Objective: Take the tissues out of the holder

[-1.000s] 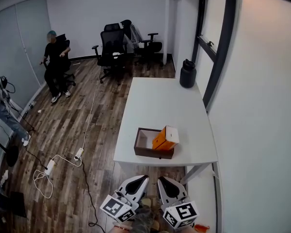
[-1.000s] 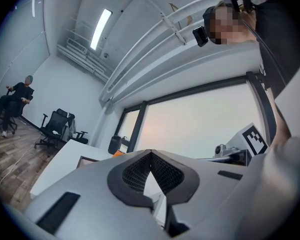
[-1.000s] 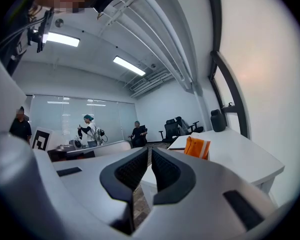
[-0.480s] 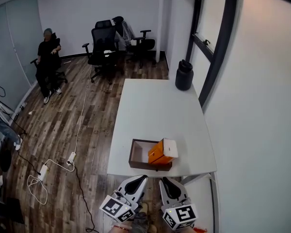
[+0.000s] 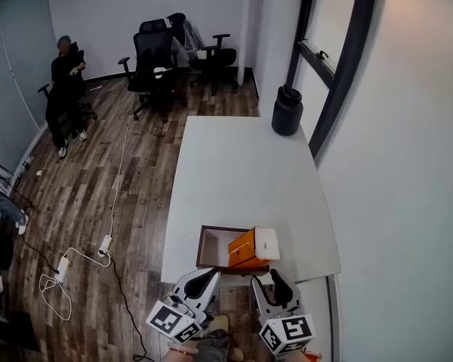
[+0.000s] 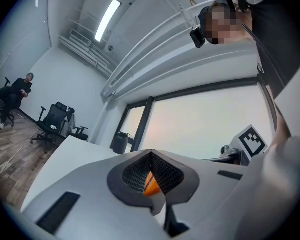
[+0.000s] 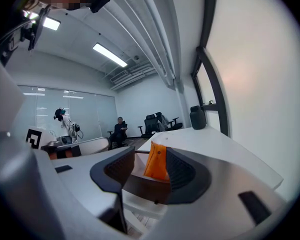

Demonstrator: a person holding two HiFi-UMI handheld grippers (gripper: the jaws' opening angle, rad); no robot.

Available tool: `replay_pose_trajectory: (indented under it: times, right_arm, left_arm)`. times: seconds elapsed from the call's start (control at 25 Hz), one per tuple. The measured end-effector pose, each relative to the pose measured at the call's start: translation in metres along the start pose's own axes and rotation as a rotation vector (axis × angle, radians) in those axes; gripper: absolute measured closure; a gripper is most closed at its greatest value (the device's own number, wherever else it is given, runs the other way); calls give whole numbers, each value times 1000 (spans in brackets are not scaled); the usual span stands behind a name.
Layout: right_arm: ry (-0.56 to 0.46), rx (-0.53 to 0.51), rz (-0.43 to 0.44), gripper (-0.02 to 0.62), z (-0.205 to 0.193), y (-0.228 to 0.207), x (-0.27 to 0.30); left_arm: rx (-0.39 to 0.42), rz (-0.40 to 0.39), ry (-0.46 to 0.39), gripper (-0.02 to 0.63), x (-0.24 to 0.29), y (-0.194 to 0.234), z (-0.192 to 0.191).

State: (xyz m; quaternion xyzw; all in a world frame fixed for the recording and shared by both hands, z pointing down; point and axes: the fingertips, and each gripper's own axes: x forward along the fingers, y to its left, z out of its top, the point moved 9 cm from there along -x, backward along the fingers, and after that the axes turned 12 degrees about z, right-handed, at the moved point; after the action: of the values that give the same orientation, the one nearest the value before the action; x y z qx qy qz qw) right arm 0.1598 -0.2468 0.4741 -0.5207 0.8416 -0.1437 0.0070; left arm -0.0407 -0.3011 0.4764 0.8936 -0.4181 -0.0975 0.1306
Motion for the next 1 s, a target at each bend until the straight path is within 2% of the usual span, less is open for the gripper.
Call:
replay_pose_trajectory:
  times: [0.24, 0.6, 0.84, 1.0]
  right_arm:
    - [24, 90, -32, 308, -1, -24, 22]
    - [-7, 106, -101, 296, 3, -41, 22]
    - [16, 180, -60, 243, -4, -40, 40]
    - [15, 216, -56, 238, -2, -41, 53]
  left_arm:
    - [-16, -11, 3, 601, 25, 12, -5]
    - [-26, -10, -21, 601, 42, 18, -8]
    - [-38, -13, -32, 601, 43, 18, -10]
    - [-32, 1, -32, 601, 43, 17, -10]
